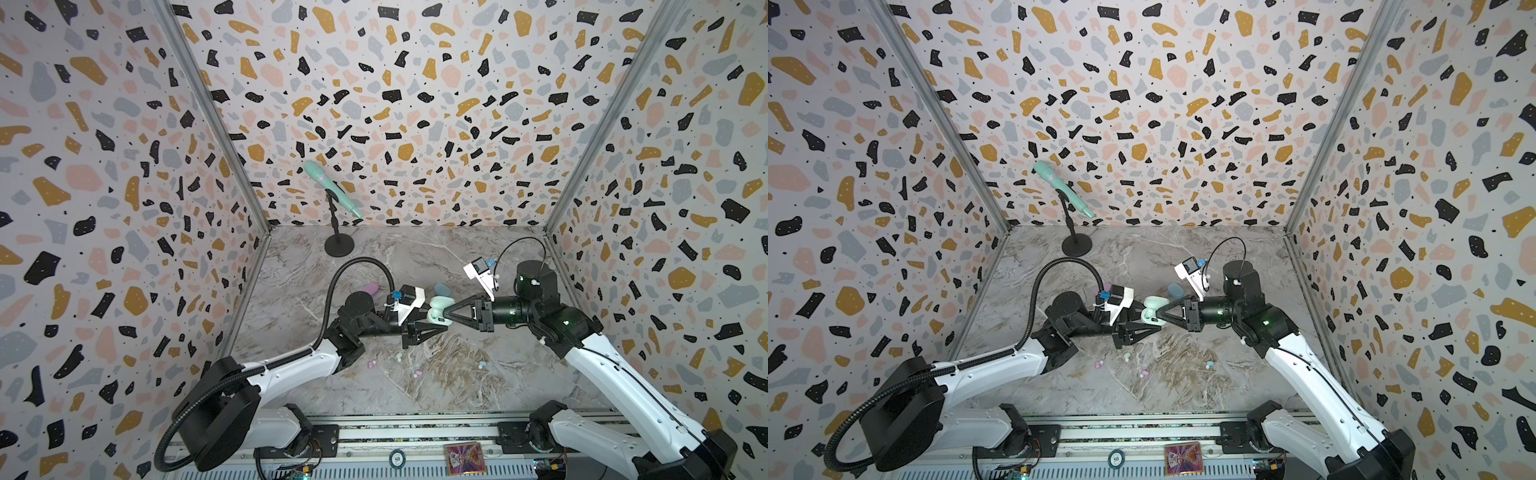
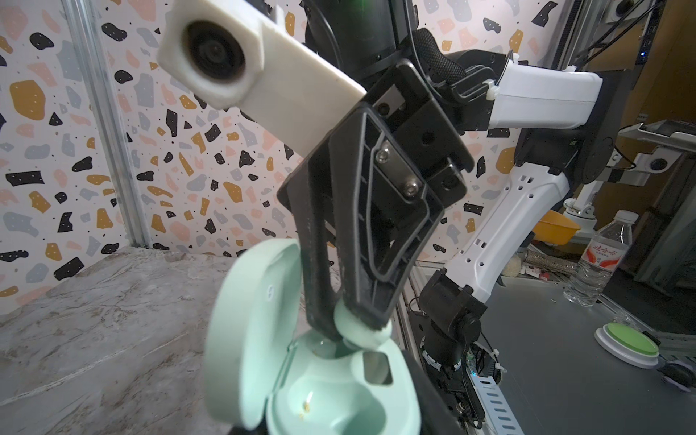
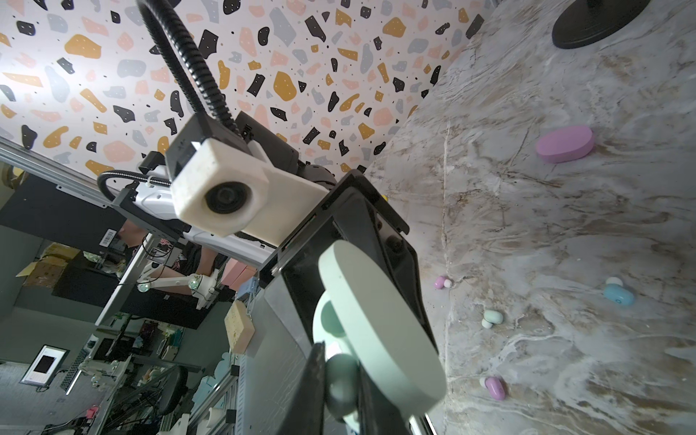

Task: Insert wireless bluetooth earbuds into charging case
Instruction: Insert the wireless bluetooth earbud into the charging case.

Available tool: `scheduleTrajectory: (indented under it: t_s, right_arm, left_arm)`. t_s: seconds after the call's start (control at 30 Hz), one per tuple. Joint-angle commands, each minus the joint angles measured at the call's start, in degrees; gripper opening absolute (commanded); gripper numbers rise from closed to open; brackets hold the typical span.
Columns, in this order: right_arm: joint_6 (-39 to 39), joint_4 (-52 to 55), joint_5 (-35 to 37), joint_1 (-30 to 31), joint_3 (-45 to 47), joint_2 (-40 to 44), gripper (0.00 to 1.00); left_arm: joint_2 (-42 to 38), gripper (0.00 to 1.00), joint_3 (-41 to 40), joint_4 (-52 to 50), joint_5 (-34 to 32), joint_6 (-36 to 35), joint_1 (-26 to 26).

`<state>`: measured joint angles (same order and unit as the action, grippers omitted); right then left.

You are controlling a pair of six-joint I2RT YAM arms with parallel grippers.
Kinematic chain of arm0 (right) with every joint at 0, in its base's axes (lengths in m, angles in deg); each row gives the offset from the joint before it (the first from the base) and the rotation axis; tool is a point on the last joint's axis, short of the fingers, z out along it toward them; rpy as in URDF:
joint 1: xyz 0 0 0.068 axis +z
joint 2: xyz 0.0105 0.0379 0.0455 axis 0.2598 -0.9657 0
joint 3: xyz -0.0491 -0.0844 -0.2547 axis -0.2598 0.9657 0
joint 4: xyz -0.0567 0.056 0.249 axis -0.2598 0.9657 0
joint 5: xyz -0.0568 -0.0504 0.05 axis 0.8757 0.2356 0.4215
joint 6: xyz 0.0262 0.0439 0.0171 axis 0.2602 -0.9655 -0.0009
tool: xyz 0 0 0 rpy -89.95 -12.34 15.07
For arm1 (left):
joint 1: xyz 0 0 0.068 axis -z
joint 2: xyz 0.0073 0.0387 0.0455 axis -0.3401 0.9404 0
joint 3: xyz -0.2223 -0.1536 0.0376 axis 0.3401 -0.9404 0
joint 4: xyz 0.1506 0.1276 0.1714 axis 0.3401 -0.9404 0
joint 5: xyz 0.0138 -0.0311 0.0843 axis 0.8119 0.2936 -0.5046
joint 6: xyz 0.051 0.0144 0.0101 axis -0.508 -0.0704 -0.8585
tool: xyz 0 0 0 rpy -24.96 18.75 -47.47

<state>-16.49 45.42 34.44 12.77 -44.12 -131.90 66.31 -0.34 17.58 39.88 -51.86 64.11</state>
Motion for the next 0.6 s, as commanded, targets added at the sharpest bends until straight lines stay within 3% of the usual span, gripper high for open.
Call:
scheduleTrajectory:
  t_s: [0.0,0.57]
  right_arm:
    - [-1.91,-1.17,0.06,-0.89,0.95,0.03,0.04]
    - [-1.64,1.59,3.42,-0.77,-0.96,-1.85,0.10]
  left_arm:
    - [-1.99,0.32,0.29,4.26,1.96,-1.61,0.79]
    - [-2.43,0.32,0.34,4.17,2.52,-1.89,1.16]
